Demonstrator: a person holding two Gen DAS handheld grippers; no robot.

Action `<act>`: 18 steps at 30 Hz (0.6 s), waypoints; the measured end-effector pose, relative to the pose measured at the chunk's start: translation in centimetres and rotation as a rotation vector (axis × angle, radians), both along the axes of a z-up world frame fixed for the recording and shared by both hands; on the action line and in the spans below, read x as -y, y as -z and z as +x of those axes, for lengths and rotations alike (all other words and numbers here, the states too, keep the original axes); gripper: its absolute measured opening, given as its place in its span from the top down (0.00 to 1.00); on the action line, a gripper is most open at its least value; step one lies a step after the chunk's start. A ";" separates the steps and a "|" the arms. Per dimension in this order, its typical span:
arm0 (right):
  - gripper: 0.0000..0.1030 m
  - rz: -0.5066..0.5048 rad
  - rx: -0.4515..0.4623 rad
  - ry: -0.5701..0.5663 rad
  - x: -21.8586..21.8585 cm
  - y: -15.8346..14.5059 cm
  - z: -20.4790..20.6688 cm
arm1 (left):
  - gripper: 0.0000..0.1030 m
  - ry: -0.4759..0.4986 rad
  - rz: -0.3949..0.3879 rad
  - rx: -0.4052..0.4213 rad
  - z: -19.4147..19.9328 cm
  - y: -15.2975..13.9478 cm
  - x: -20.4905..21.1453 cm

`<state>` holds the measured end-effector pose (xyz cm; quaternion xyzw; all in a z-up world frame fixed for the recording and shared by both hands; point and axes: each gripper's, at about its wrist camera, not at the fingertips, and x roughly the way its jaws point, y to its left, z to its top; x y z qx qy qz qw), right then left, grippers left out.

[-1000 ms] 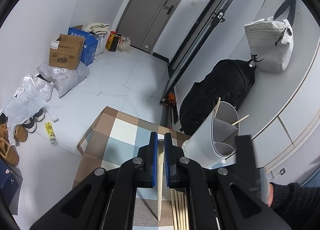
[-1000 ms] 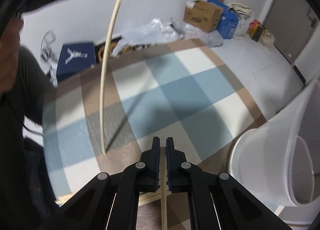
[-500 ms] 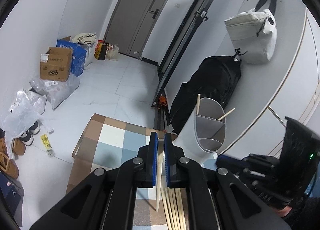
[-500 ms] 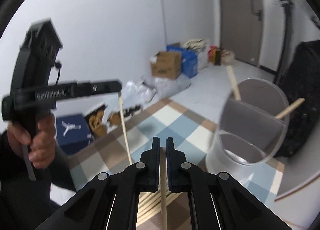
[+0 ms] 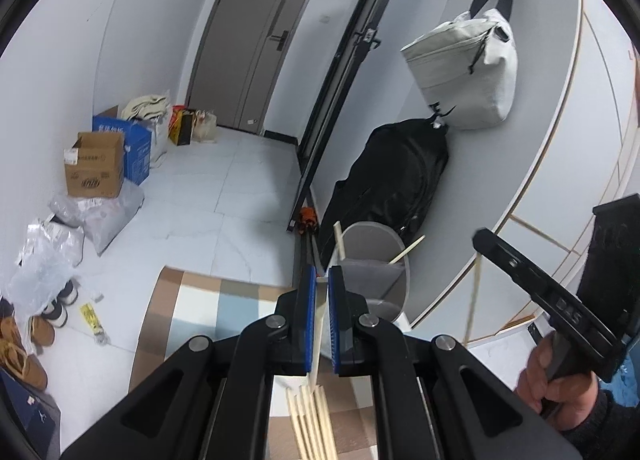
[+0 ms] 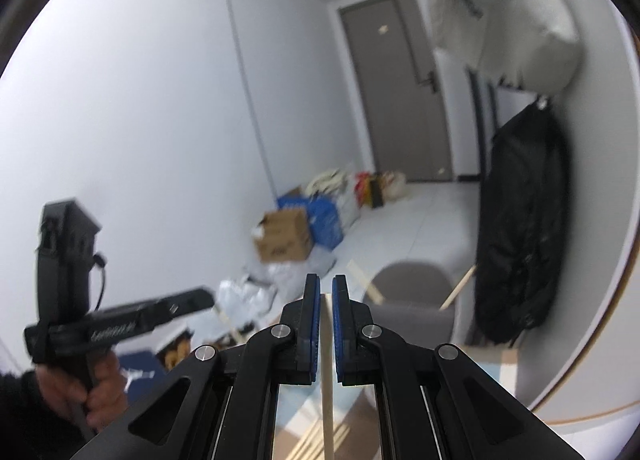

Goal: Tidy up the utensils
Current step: 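Carry both held wooden sticks up over the white divided holder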

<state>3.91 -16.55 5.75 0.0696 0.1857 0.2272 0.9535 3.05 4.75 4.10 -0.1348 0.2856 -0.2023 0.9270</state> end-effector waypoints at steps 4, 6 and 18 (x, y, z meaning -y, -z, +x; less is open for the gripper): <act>0.95 0.021 0.051 0.042 0.8 -2.1 1.5 | 0.98 0.025 0.003 0.028 0.4 -2.0 0.8; 0.95 0.036 0.074 0.052 1.3 -3.1 2.3 | 0.98 0.043 0.003 0.047 0.9 -3.6 1.5; 0.95 0.123 0.186 0.138 3.5 -7.5 7.8 | 0.98 0.090 0.025 0.139 5.9 -9.3 5.2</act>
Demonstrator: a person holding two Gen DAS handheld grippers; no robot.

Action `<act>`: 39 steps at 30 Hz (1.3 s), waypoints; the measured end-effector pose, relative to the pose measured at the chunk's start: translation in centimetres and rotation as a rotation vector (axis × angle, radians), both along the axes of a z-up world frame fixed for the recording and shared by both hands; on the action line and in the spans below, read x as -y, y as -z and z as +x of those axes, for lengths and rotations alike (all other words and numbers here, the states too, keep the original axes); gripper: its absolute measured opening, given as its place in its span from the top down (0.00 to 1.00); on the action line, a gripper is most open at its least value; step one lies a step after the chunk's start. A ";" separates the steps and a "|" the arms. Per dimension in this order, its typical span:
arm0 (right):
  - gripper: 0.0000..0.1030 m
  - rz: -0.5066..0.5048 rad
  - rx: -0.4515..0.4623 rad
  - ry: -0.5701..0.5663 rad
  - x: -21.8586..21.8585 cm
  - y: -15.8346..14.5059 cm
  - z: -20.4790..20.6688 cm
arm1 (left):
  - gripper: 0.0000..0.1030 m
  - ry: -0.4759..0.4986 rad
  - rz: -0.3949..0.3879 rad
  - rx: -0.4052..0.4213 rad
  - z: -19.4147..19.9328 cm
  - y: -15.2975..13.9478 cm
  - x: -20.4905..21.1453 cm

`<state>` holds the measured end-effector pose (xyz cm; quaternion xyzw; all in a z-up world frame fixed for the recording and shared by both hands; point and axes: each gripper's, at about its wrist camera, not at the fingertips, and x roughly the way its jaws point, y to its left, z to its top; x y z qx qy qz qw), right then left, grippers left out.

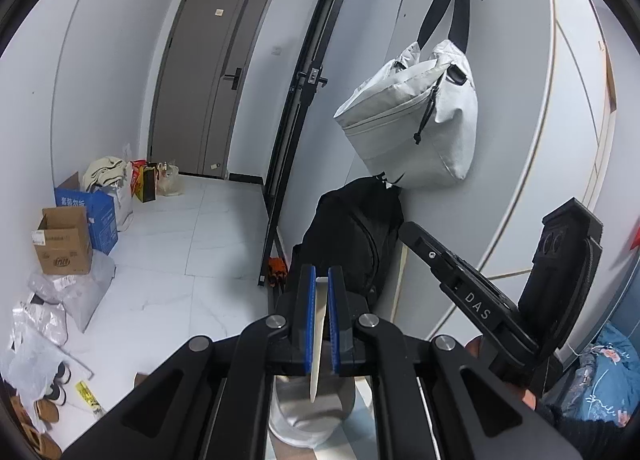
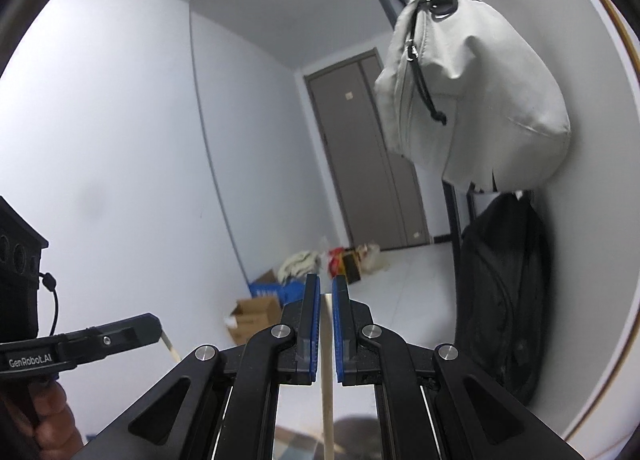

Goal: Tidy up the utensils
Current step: 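Carry both held wooden sticks up over the white divided holder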

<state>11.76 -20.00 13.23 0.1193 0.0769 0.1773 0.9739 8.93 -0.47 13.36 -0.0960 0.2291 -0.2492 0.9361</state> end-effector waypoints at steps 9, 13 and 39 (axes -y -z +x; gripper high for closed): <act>0.95 0.024 0.025 0.055 0.9 1.7 4.6 | 0.98 0.018 0.032 -0.031 3.6 1.8 1.2; 0.95 0.024 0.011 0.091 1.2 2.8 6.2 | 0.98 0.018 0.033 -0.052 4.8 2.8 1.4; 0.95 -0.061 0.070 0.008 0.8 7.1 7.3 | 0.98 0.065 0.123 -0.120 6.4 5.9 3.8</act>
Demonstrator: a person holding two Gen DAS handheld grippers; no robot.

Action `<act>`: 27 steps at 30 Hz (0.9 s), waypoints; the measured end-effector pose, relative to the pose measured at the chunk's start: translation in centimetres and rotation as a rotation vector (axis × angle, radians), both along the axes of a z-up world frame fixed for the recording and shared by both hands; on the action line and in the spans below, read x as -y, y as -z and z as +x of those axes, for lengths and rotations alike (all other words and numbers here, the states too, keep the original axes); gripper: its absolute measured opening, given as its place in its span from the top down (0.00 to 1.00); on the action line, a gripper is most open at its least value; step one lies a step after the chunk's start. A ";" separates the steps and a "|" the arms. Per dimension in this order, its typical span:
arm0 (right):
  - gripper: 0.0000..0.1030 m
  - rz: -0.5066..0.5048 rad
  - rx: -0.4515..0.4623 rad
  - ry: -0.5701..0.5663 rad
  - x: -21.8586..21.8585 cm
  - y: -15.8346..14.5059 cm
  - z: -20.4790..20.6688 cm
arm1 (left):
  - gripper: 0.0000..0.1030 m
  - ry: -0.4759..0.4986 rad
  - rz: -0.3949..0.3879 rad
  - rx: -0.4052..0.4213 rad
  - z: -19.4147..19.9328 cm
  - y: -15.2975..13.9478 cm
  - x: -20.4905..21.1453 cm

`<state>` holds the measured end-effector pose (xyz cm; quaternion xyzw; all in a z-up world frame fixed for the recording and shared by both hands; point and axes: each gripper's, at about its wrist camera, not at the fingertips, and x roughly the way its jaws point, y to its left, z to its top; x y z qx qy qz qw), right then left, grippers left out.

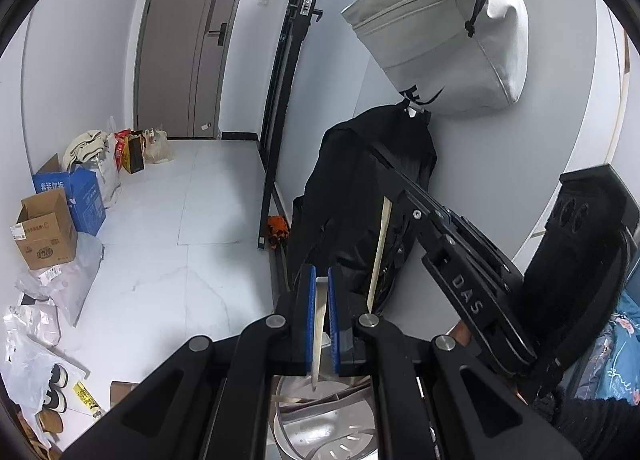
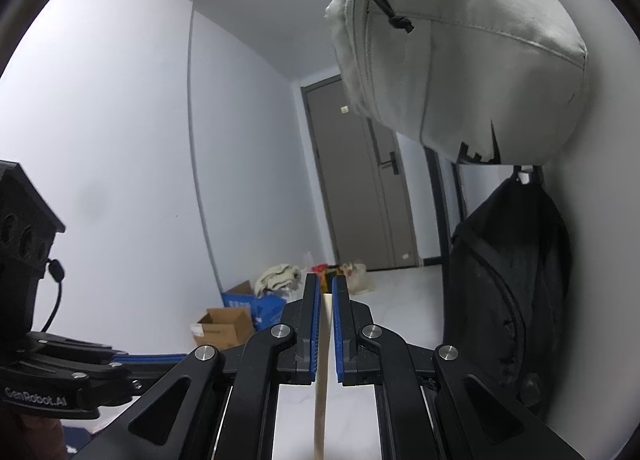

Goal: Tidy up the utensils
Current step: 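Carry both held wooden sticks up over the white divided holder, then open both grippers above the holder to drop the sticks inside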

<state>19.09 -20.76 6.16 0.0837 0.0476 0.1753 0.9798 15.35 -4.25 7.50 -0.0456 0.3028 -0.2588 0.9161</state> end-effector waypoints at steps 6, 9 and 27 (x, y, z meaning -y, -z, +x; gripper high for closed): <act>0.95 -0.026 -0.045 -0.036 0.4 1.0 -1.6 | 0.98 0.020 0.012 -0.028 0.2 0.9 0.0; 0.95 -0.047 -0.103 -0.064 0.6 1.9 -2.4 | 0.98 0.055 0.008 -0.054 0.3 1.3 0.1; 0.33 0.147 -0.316 -0.092 5.1 3.1 -7.8 | 0.56 0.123 -0.052 -0.216 -0.7 0.9 -1.8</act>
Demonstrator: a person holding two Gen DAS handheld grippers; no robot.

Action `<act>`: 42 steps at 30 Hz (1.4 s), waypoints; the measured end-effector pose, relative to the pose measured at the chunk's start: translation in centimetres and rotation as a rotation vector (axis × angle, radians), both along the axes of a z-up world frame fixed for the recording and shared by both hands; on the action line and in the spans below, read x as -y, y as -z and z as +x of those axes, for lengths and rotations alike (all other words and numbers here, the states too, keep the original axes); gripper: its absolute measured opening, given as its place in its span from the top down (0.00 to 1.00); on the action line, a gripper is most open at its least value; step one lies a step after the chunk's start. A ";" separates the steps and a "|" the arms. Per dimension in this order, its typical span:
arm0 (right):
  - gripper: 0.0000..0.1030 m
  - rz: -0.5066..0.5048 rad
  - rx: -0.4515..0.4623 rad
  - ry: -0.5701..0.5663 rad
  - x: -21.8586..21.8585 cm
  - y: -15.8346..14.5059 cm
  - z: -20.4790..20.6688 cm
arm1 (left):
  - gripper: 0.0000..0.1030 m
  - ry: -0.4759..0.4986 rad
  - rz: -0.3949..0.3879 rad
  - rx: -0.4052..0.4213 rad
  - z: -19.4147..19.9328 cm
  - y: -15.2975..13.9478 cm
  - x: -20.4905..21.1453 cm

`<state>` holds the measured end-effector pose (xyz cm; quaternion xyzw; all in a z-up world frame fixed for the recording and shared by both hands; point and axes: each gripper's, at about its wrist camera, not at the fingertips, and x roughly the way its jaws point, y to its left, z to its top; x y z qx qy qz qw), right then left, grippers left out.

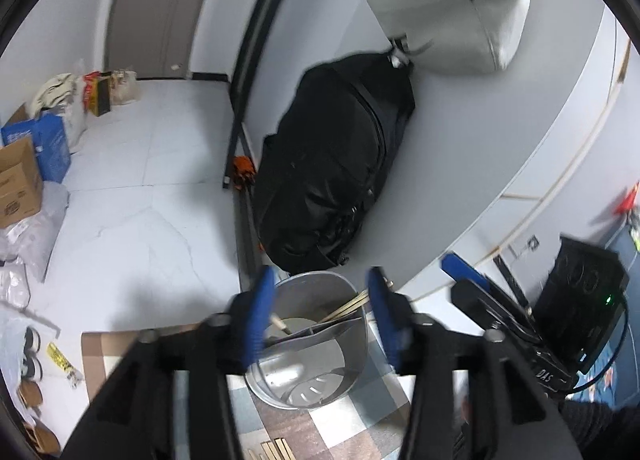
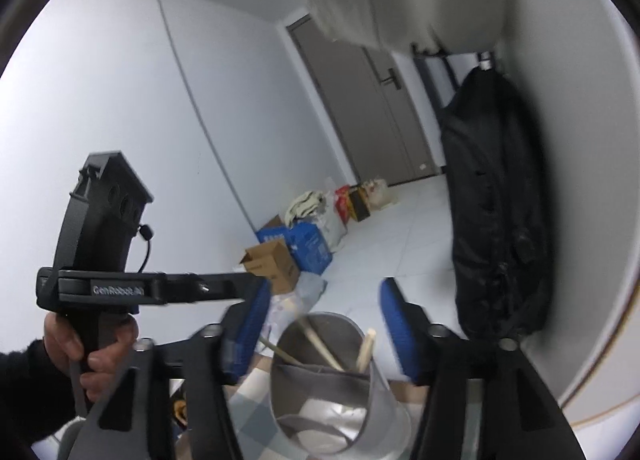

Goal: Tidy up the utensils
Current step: 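Open both grippers above the holder to drop the sticks inside, then move both open grippers back down to the stick pile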

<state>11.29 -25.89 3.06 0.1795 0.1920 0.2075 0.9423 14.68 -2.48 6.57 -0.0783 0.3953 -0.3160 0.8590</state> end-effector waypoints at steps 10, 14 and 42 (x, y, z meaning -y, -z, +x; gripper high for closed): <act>0.13 0.010 -0.041 0.002 0.8 0.9 -5.2 | 0.46 -0.172 0.033 -0.051 -4.2 2.8 -4.0; 0.03 -0.023 -0.060 -0.009 -0.1 1.6 -6.8 | 0.43 -0.239 0.048 -0.082 -6.4 4.9 -5.1; 0.00 -0.206 -0.170 -0.027 -4.0 5.1 -11.0 | 0.45 -0.330 0.348 -0.439 -7.8 18.8 -3.3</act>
